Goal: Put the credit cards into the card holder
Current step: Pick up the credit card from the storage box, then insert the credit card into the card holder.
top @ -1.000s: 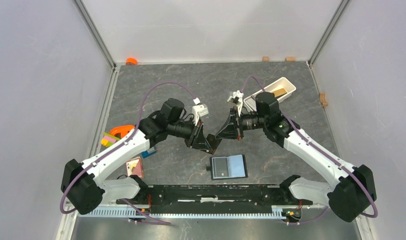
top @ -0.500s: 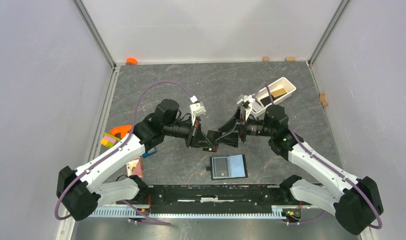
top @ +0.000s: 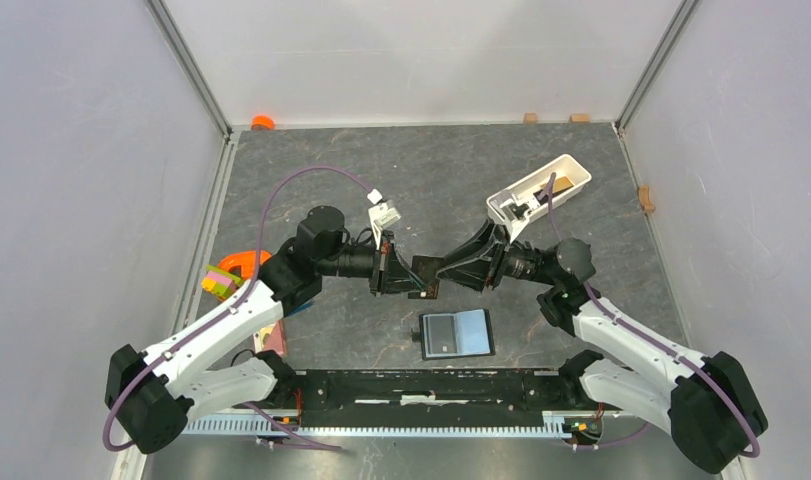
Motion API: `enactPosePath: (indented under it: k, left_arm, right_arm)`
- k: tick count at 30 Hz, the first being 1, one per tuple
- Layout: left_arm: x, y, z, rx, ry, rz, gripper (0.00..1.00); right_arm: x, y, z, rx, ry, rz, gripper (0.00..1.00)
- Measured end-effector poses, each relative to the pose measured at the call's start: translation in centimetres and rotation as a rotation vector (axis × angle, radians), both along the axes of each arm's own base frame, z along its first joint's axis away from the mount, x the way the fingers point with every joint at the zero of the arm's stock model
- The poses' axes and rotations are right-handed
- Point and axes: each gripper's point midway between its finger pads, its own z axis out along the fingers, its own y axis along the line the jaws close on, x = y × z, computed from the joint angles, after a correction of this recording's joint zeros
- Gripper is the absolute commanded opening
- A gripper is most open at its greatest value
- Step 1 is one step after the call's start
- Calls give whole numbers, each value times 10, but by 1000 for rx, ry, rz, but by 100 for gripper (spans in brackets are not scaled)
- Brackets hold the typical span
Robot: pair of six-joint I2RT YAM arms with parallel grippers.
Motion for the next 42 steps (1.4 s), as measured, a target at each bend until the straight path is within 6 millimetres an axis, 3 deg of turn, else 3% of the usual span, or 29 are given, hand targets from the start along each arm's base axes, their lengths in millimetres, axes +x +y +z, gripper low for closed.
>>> enactPosePath:
  k: [7,9,12,13,15,16,17,19,23,27,30,33,37,42]
  left_arm:
    - [-1,-3,2,-36,26,2,2]
    - [-1,-4,2,-43,42,6,2]
    - [-2,-5,3,-54,54,4,6]
    - [-3,-5,3,-58,57,0,15]
    - [-4,-5,3,-64,62,-3,55]
    - [-3,-6,3,-64,63,4,68]
    - [-1,-6,1,-61,74,19,77]
    - [4,-6,-5,-46,107,67,84]
    - [20,0,-35,29,165,222,86]
    - [24,15,-86,166,259,378,89]
    - [14,22,-120,262,324,440,92]
    - [-1,24,-146,342,372,463,92]
    - [-12,24,-168,415,413,481,87]
    - [-17,24,-183,469,436,497,77]
  right_arm:
    - [-5,7,6,37,15,36,38]
    - [-6,8,4,34,19,40,28]
    - [-4,9,3,31,24,36,4]
    - [-3,9,2,29,23,31,0]
    - [0,10,-2,20,33,18,0]
    - [1,10,-6,6,42,12,0]
    - [3,11,-12,-20,51,5,0]
    - [12,14,-32,-107,90,-33,0]
    - [37,5,-74,-311,161,-152,0]
    - [44,-27,-128,-486,269,-225,0]
    - [33,-55,-175,-599,385,-252,0]
    - [9,-72,-210,-680,490,-230,0]
    - [-14,-82,-231,-722,575,-197,0]
    - [-23,-80,-237,-685,633,-184,0]
